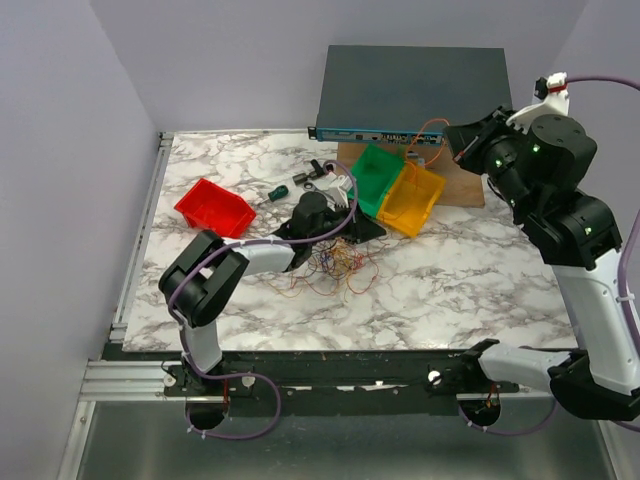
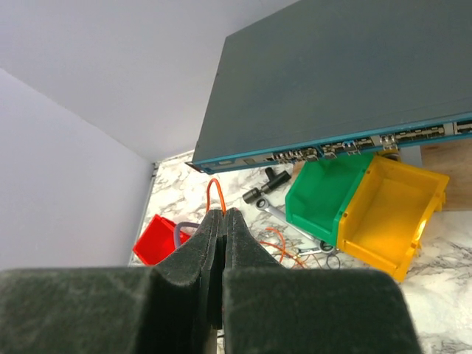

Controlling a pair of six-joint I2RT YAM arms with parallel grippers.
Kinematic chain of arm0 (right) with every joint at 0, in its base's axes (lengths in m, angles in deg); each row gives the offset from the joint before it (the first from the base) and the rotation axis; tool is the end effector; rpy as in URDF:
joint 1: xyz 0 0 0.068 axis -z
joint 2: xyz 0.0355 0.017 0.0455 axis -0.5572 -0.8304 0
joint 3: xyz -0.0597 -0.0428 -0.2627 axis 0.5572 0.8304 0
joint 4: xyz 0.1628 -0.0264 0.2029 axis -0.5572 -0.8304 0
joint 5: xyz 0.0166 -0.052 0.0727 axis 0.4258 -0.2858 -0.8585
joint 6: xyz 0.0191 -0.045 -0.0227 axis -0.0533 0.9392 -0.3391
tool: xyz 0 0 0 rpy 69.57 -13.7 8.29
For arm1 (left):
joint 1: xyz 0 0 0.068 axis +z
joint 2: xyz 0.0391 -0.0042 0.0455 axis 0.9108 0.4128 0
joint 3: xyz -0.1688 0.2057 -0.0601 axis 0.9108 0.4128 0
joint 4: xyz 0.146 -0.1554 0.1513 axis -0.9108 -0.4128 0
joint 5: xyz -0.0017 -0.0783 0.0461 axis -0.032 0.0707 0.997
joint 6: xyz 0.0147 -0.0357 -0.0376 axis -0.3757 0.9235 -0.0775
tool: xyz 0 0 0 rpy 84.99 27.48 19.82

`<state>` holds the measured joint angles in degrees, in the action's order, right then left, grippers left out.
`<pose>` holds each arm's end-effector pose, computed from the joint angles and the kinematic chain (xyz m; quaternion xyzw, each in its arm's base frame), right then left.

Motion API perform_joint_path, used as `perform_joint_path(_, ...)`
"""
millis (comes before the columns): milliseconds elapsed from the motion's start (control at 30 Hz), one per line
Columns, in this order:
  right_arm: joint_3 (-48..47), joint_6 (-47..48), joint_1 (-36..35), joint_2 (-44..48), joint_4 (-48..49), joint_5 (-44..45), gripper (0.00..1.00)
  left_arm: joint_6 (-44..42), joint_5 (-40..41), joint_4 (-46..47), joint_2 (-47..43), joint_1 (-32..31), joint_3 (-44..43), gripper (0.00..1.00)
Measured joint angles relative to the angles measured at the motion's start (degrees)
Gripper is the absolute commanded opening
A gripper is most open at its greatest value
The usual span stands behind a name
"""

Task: Untangle the cables
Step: Untie the cable, then place the cable in the bin.

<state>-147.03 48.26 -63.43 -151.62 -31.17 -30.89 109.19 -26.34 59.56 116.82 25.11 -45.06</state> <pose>0.1714 0.0847 0.5379 0.1207 0.7254 0.2455 0.6317 0.2881 -0.2685 0.2115 0.1212 0.7379 -0.5749 0.3321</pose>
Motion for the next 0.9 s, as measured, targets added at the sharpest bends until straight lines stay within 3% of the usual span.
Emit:
perform_joint_path(300,7.9,0.9,0.0,4.1,0.1,2.2,0.01,0.2,-4.2,0.8,-1.9,0.0,-0.8,0.0)
perform_joint_path(533,26.5,2.7,0.0,10.4,2.0,2.9,0.01,-3.6,-6.8,-11.8,-17.3,0.0,-2.7,0.0)
perform_joint_path(733,42.1,6.1,0.0,15.3,11.0,-11.1,0.01,-6.8,-9.1,-20.2,-25.3,0.0,-10.4,0.0)
perform_joint_path(900,45.2,8.3,0.0,16.1,18.5,-22.4,0.01,-7.0,-11.6,-25.3,-25.4,0.3,-12.0,0.0)
